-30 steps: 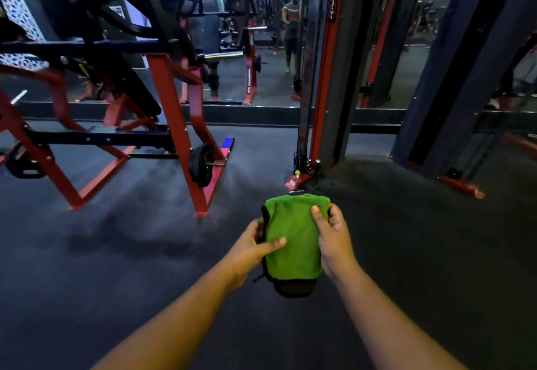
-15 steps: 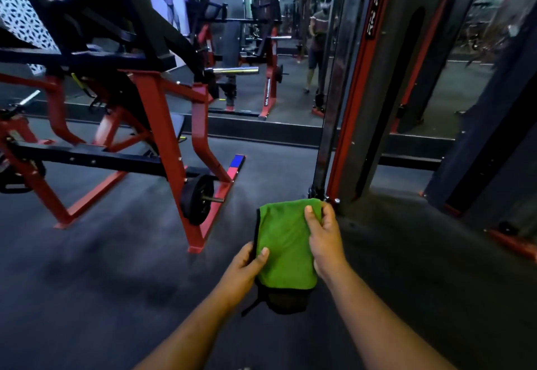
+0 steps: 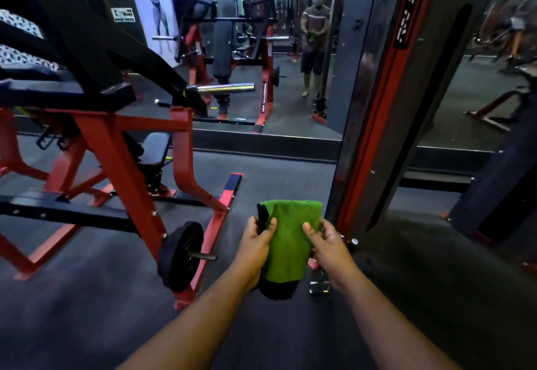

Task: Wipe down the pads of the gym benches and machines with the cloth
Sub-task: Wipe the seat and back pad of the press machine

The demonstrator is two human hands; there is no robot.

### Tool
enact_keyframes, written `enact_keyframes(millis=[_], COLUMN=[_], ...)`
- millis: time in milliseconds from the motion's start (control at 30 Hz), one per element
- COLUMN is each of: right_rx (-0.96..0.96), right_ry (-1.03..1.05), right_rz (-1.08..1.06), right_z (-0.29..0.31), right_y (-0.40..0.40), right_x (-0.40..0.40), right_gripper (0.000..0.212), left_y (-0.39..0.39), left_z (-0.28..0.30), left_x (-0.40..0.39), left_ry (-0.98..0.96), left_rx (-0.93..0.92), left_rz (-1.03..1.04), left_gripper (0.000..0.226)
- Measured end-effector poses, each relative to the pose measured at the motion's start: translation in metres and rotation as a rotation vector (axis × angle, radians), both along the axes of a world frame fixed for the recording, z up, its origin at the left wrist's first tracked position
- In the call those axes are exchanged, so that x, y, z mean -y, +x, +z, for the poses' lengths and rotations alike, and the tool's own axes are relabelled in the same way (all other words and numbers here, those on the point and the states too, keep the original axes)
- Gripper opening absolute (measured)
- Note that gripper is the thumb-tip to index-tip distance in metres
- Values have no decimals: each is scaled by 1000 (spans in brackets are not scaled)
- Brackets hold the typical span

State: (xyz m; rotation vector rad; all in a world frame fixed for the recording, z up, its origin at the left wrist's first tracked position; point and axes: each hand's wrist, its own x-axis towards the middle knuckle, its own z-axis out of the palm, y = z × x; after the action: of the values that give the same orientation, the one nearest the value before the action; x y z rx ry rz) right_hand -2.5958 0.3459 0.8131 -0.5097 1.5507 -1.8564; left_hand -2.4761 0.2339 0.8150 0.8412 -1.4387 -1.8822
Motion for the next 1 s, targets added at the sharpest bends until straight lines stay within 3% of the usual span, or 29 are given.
enact_keyframes(millis=[233, 300, 400, 667, 800, 900, 1000], right_rx=[-74, -99, -135, -282, -359, -342, -334], right_ry=[1, 24, 37, 115, 189, 254, 335], right_rz=[-66, -62, -57, -88, -206, -295, -371], right_z=[-13, -8, 6, 0, -20, -29, -22], right_y=[-144, -189, -242, -376, -446, -504, -569], right_x=[113, 146, 195, 351, 434, 496, 563], right_gripper=[36, 25, 14, 18, 32, 37, 55], left_y=[-133, -170, -218, -348, -431, -502, -578], left_z=[5, 14, 28, 16, 0, -13, -9], left_x=[112, 144, 192, 350, 428, 494, 557], left_ry=[-103, -104, -125, -202, -218, -209, -234], left_rx=[-2, 9, 18, 72, 85, 155, 215], left_rz=[29, -1, 8, 132, 125, 87, 8], left_gripper=[27, 28, 21, 8, 6, 22, 23])
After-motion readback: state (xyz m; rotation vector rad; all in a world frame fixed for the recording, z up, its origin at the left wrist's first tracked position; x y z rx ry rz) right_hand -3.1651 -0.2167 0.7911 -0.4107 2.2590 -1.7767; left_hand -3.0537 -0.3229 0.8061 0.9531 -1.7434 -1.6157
